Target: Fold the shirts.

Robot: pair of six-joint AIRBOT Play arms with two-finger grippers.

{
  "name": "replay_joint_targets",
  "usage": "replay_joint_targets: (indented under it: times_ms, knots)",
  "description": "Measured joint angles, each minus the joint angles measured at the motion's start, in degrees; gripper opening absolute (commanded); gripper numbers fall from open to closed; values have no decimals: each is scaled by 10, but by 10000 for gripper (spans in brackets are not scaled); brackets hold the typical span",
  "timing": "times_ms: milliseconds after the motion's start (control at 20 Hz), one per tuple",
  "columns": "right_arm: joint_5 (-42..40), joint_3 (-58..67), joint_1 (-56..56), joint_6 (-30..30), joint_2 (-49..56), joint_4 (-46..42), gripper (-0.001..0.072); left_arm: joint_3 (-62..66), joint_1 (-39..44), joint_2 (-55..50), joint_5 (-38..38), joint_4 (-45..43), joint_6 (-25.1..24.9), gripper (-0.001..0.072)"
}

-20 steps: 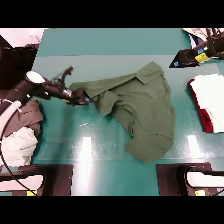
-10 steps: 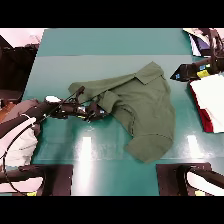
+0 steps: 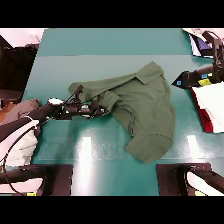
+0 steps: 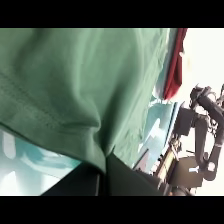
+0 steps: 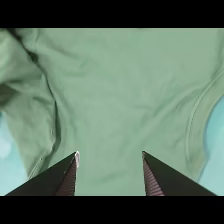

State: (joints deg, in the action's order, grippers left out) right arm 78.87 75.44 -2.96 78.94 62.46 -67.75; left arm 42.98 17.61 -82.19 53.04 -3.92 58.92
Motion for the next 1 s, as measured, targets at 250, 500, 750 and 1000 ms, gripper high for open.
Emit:
replay_joint_targets:
  times_ms: [250,500,750,1000]
  knots:
    - [57,-67,0,18,-31,-52,449,0,-50,67,8,-56,-5,25]
    - [59,-254,-63,42,-106,-88,449,13,-97,156,32,-256,46,25]
    - [40,-419,-196,12,-152,-55,449,70,-107,183,78,-463,120,26]
    - [2,-494,-243,-30,-136,3,449,95,-109,189,94,-526,141,26]
